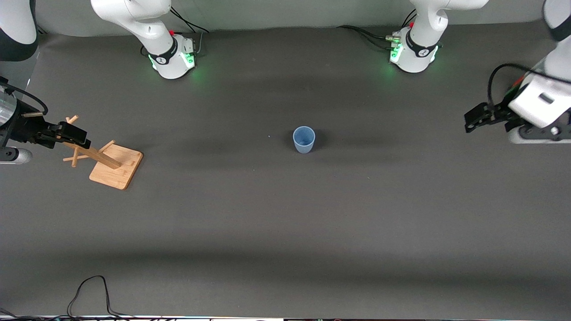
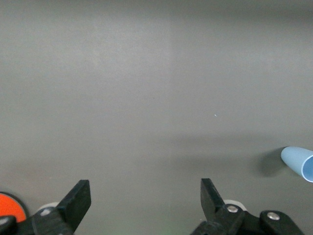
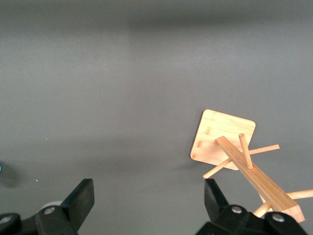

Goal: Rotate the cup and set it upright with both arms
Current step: 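Release the upright cup and retract the left gripper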

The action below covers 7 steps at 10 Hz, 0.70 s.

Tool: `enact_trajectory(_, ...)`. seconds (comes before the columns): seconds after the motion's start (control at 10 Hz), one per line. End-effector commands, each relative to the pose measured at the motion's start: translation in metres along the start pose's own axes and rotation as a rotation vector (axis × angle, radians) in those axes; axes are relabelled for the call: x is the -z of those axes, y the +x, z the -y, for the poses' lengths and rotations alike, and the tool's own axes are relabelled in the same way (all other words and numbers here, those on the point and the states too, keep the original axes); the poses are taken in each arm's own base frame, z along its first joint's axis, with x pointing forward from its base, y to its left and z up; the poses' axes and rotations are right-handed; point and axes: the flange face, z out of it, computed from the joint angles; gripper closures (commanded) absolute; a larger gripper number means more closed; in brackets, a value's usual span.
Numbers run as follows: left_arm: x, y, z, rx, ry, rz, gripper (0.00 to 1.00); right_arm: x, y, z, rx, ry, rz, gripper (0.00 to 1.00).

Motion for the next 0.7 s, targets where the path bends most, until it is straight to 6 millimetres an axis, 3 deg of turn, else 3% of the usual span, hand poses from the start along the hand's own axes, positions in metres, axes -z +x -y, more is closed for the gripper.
enact_trajectory(0.0, 0.0076, -0.0180, 0.0086, -0.093, -0.002, -0.029, 0.00, 0.0041, -0.0066, -0.0012, 0.019, -0.007, -0.011, 0.00)
enact_trajectory(0.1, 0.0140, -0.0172, 0.0106, -0.128, 0.019, -0.052, 0.00, 0.0033, -0.0062, -0.0011, 0.016, -0.008, -0.009, 0.00)
enact_trajectory(0.6, 0.0072, -0.0149, 0.0112, -0.125, 0.021, -0.017, 0.00, 0.0026, -0.0056, -0.0011, 0.013, -0.008, -0.009, 0.00)
